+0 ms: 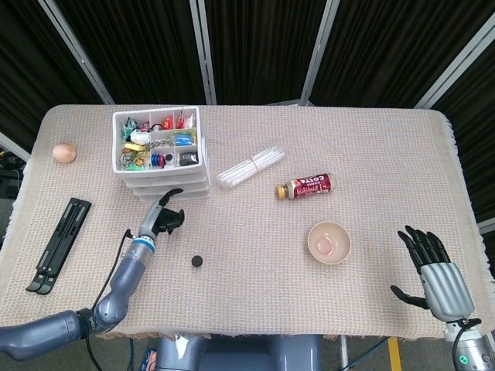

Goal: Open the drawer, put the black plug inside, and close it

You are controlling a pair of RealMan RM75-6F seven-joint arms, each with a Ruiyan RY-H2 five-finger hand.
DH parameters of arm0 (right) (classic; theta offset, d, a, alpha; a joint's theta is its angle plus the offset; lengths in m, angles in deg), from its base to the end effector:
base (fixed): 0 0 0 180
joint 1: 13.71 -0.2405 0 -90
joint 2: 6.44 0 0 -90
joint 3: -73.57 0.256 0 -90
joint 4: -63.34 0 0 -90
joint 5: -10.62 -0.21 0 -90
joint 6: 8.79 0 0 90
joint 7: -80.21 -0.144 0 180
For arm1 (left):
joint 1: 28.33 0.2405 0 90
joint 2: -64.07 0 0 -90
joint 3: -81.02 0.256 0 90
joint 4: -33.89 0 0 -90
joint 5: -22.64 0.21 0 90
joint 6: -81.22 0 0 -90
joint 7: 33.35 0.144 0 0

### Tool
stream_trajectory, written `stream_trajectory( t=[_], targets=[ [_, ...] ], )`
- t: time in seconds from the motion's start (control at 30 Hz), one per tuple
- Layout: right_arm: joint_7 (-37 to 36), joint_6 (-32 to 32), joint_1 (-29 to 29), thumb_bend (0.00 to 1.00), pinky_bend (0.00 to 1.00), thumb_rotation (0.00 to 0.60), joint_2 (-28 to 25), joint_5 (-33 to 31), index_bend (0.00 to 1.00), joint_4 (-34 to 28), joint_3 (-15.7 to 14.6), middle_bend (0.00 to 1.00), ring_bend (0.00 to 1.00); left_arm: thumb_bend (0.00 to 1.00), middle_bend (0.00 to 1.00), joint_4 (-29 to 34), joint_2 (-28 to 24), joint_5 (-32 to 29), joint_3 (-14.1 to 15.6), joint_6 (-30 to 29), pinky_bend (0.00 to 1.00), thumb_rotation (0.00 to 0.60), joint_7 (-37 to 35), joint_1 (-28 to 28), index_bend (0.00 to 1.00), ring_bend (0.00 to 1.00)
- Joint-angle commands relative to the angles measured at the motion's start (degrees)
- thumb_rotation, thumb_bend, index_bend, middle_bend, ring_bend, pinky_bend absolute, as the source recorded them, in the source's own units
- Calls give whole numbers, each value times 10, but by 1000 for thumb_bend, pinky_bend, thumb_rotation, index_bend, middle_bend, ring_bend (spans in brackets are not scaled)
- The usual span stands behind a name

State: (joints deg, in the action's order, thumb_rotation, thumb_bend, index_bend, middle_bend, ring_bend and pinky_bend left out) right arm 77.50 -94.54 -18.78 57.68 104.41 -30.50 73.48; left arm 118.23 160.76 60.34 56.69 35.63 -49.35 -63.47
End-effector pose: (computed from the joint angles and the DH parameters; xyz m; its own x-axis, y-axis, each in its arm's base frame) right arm -0.2906 -0.1693 0.1439 0.3402 -0.0487 0.9391 -0.9326 -0.1453 0.3303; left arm -0.1705 0.3419 -0.0492 -0.6614 0.3018 0.6867 0.7442 0.3780 0.5507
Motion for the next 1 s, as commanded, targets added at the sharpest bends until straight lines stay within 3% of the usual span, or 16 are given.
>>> stream_trajectory(
  t=[0.03,0.33,0.67,0.87,1.0],
  targets=[
    [0,0,0,80,0,600,0,0,21,0,0,0,0,605,981,0,-1,3,1,1,794,600,0,-1,203,886],
    [2,0,0,80,0,600,0,-1,22,-1,0,0,0,606,980,17,-14,19,11,5,794,600,-2,5,231,886],
    [3,-2,1,81,0,600,0,1,22,-1,0,0,0,605,979,69,-39,72,48,-16,792,600,-15,46,232,886],
    [4,-4,2,80,0,600,0,-1,22,-3,1,0,0,604,972,93,-55,156,99,-70,791,600,10,80,228,885],
    [5,-4,2,80,0,600,0,0,22,-3,0,0,0,604,973,89,-72,241,153,-120,791,600,78,94,223,885]
  ],
)
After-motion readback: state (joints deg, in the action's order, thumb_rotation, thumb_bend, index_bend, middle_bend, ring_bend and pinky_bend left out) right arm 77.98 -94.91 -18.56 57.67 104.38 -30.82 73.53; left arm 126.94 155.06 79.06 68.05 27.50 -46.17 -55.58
